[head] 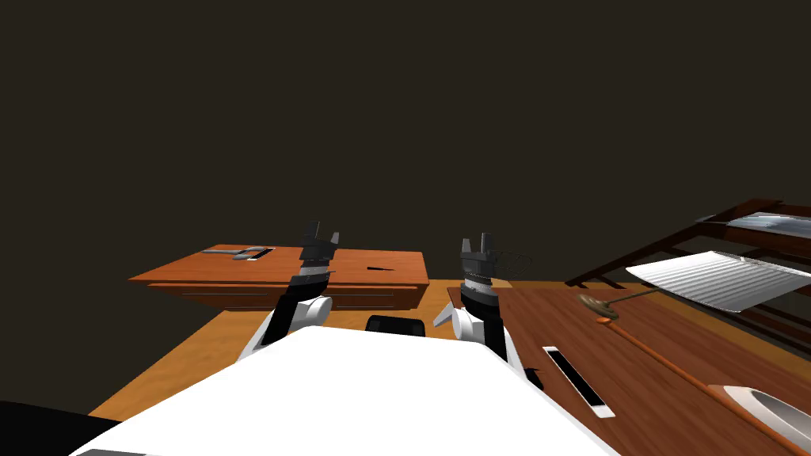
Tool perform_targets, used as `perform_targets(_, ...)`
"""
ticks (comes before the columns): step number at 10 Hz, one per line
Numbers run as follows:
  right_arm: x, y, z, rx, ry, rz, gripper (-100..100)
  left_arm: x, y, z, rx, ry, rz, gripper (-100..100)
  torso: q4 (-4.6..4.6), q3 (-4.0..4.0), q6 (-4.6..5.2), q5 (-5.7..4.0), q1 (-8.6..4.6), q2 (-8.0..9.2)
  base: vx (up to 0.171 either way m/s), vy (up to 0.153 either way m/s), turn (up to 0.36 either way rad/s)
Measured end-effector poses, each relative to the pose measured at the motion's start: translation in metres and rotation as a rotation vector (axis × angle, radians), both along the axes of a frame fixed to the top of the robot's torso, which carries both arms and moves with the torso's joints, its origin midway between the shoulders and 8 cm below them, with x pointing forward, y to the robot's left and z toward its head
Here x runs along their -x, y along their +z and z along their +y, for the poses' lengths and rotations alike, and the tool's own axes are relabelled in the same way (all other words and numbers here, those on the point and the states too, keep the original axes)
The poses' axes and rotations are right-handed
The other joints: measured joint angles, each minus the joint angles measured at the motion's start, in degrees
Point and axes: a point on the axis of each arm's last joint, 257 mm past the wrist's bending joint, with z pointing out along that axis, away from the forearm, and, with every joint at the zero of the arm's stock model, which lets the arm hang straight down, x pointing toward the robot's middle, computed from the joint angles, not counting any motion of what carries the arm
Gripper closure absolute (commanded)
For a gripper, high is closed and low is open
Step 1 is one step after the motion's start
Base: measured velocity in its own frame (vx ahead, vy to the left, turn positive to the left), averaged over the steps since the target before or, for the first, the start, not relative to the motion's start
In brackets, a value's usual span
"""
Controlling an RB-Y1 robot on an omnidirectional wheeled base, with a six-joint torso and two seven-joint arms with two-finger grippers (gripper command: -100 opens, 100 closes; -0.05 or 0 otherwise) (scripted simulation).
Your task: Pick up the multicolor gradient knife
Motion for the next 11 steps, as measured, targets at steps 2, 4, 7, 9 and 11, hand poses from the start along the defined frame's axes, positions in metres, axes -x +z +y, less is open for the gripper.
perform_targets(2, 0.0, 0.0, 0.0, 0.0, 0.0, 0.0, 0, -0.009, -0.012, 0.003, -0.028, -0.014, 0.048, -100, 0.03, 0.08, 0.02, -0.01, -0.07, 0.14, -0.052, -0.027, -0.15)
perform_targets(4, 0.0, 0.0, 0.0, 0.0, 0.0, 0.0, 0, -0.019, -0.03, 0.009, -0.047, -0.021, 0.11, -100, 0.05, 0.13, 0.02, -0.02, -0.08, 0.23, -0.067, -0.033, -0.16)
perform_targets(7, 0.0, 0.0, 0.0, 0.0, 0.0, 0.0, 0, -0.038, -0.07, 0.03, -0.063, -0.013, 0.238, -100, 0.06, 0.16, 0.02, -0.02, -0.09, 0.28, -0.064, -0.03, -0.175)
perform_targets(9, 0.0, 0.0, 0.0, 0.0, 0.0, 0.0, 0, -0.043, -0.086, 0.041, -0.063, -0.003, 0.297, -100, 0.04, 0.1, 0.02, -0.01, -0.04, 0.17, -0.046, -0.022, -0.269)
perform_targets(11, 0.0, 0.0, 0.0, 0.0, 0.0, 0.0, 0, -0.052, -0.11, 0.053, -0.057, 0.013, 0.369, -100, 0.04, 0.11, -0.03, -0.01, -0.02, 0.19, -0.043, -0.017, -0.111)
